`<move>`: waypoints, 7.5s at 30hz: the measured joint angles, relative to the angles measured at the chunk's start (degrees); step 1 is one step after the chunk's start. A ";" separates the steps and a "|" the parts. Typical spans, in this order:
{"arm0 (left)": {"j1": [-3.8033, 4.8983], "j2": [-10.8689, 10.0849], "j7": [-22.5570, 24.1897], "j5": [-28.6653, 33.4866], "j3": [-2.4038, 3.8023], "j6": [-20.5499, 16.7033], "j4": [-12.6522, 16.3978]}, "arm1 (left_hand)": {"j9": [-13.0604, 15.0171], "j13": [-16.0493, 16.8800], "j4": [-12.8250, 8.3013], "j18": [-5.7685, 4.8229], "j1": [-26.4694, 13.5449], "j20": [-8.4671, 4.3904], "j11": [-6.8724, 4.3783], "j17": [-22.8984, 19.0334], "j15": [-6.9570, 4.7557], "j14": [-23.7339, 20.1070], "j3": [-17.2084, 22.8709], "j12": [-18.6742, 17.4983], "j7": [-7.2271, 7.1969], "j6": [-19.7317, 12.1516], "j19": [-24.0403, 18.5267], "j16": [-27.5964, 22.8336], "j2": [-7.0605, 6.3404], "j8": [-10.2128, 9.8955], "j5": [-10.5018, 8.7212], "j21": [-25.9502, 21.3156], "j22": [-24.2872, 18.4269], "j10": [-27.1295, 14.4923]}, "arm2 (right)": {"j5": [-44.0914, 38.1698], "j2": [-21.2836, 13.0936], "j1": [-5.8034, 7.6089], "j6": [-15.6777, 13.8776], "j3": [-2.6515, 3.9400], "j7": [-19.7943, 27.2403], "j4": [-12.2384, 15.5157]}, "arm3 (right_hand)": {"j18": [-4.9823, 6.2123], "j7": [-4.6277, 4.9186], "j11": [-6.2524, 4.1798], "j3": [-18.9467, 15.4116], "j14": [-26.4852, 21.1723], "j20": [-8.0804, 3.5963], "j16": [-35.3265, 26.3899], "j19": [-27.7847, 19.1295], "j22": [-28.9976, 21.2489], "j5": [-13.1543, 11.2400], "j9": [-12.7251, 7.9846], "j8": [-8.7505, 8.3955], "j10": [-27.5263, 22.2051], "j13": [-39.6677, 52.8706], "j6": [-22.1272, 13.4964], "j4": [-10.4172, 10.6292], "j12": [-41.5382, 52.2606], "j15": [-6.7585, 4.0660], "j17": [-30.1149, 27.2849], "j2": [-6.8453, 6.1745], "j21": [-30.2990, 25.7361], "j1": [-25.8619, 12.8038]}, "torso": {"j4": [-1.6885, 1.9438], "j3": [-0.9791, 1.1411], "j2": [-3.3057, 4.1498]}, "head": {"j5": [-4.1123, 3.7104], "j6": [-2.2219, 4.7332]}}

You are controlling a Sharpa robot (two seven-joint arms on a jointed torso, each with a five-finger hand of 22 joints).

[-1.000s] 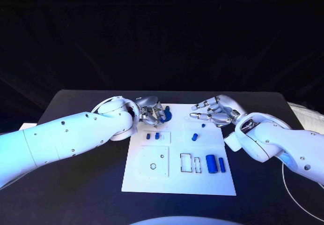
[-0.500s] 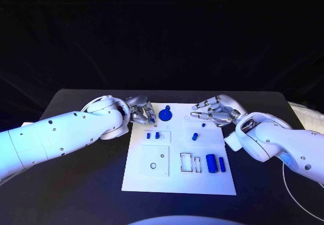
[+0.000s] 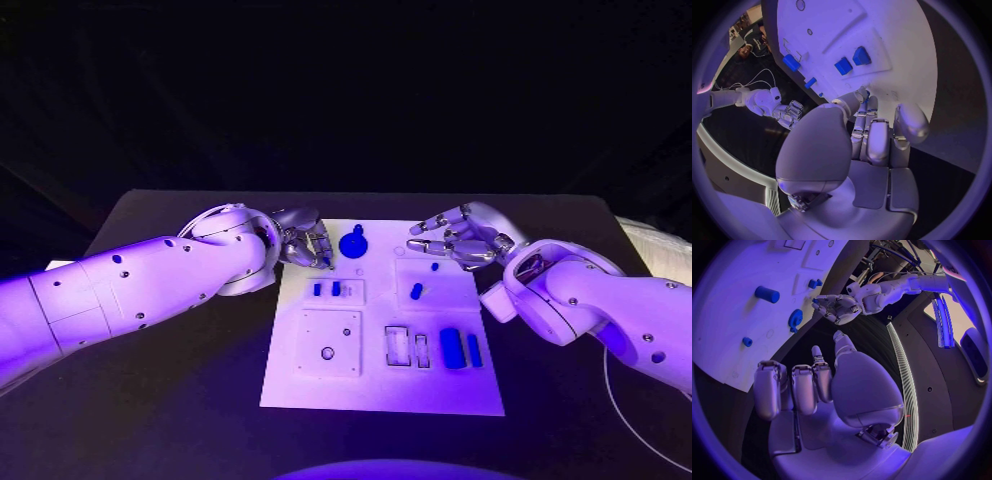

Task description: Assemble the parts on the task board

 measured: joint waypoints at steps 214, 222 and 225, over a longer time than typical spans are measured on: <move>-0.49 -11.63 36.03 79.32 -1.70 -15.81 11.73 | -3.48 2.58 2.39 2.64 -4.34 2.05 1.70 -16.36 2.05 -7.37 -8.74 0.11 2.04 -3.92 -6.56 -6.10 2.28 -1.20 -0.26 -23.16 -11.78 -2.33 | -52.36 7.30 -1.80 15.37 0.31 -19.32 -9.41 | 0.90 -1.02 0.07 32.46 -0.01 0.09 -15.91 -0.48 -2.16 -13.82 0.84 0.83 -14.01 -76.93 11.87 -2.21 -72.68 0.15 -16.24 -8.99 -2.45 6.50 | 0.49 -1.01 -1.37 | -3.61 -0.99; -0.48 -11.81 35.65 79.36 -1.70 -15.78 11.71 | -3.48 2.63 2.39 2.63 -4.34 2.26 1.70 -16.58 2.05 -7.37 -8.74 0.11 2.04 -3.92 -6.76 -6.10 2.28 -1.20 -0.26 -23.42 -11.97 -2.34 | -51.87 6.46 -2.20 13.57 0.07 -20.13 -8.15 | 0.90 -1.02 0.08 33.71 -0.01 -0.12 -15.91 -0.28 -2.12 -15.30 1.15 0.83 -13.98 -77.03 11.87 -2.66 -72.81 0.16 -16.38 -8.77 -2.45 6.42 | 0.50 -1.01 -1.40 | -3.49 -0.99; -0.48 -11.86 35.53 79.46 -1.70 -15.78 11.64 | -3.48 2.63 2.39 2.64 -4.34 2.26 1.70 -16.68 2.05 -7.37 -8.74 0.11 2.04 -3.92 -6.76 -6.10 2.28 -1.20 -0.26 -23.52 -12.01 -2.33 | -51.33 6.02 -2.18 12.99 0.12 -20.35 -7.41 | 0.90 -1.02 0.04 34.07 -0.01 -0.11 -15.91 -0.28 -2.12 -16.14 1.15 0.83 -13.56 -77.04 11.87 -2.76 -72.87 0.16 -16.41 -8.60 -2.45 6.22 | 0.44 -1.01 -1.42 | -3.48 -0.82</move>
